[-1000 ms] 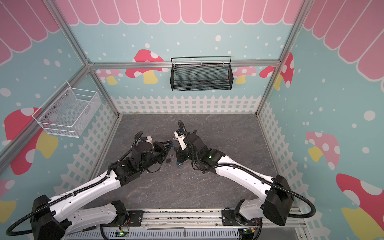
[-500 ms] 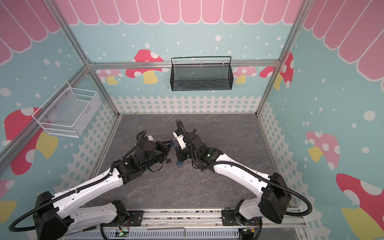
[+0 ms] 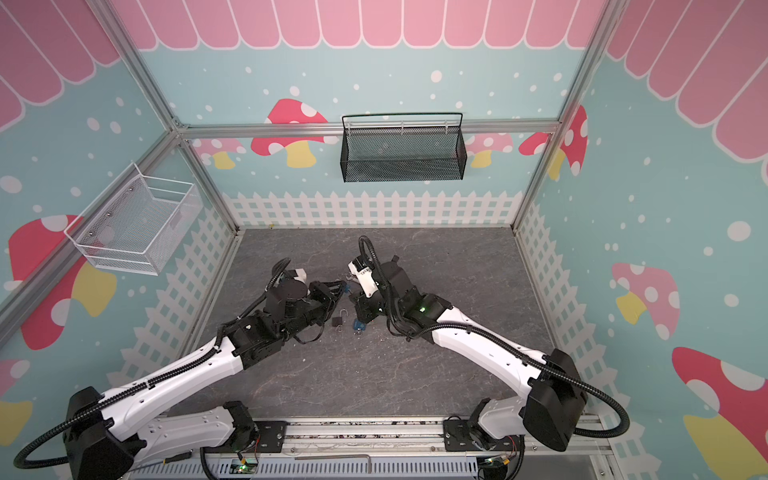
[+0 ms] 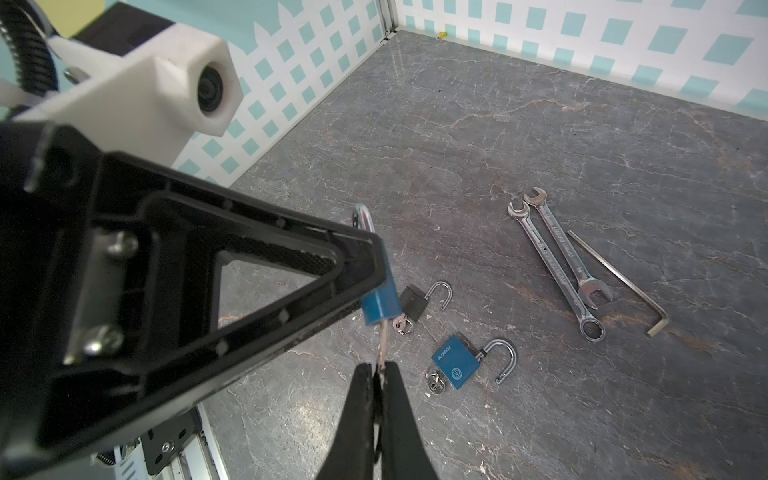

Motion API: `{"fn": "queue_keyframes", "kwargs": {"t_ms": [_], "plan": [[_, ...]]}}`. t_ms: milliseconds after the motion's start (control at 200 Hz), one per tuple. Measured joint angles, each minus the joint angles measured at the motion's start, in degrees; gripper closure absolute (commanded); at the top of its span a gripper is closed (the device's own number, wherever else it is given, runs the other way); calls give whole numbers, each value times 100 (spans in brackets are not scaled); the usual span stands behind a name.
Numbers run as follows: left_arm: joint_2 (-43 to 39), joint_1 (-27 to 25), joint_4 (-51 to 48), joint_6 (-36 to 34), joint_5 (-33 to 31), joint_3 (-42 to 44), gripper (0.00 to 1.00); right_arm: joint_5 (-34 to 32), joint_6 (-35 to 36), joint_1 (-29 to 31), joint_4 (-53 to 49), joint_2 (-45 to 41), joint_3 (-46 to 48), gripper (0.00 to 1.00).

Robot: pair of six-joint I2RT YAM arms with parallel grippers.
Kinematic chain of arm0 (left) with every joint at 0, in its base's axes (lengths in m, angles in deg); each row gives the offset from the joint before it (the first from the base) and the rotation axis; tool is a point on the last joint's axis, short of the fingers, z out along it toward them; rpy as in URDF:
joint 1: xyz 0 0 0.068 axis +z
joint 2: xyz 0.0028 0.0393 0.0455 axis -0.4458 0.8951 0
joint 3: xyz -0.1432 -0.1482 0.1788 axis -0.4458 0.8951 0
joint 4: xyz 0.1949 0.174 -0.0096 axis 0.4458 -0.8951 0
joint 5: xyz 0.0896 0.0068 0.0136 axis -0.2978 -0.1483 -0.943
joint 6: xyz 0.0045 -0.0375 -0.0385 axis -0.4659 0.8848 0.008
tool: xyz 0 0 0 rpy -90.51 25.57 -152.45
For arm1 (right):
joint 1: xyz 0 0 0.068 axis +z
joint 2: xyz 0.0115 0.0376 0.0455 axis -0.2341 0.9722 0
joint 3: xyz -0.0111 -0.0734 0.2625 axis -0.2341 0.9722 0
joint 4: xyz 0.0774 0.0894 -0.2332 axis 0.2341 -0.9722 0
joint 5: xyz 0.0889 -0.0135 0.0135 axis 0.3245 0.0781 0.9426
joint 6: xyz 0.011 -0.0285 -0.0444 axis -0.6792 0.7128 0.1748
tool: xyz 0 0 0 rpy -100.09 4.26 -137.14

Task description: Unlock with the key

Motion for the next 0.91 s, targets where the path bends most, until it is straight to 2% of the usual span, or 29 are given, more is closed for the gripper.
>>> {"fn": "queue_keyframes", "kwargs": {"t_ms": [535, 906], "plan": [[-107, 219, 9, -262, 481, 61, 100, 175, -55, -31, 37, -48, 66, 100], [-225, 260, 109, -302, 579, 120, 100, 378, -271, -138, 142, -160, 138, 100]]}}
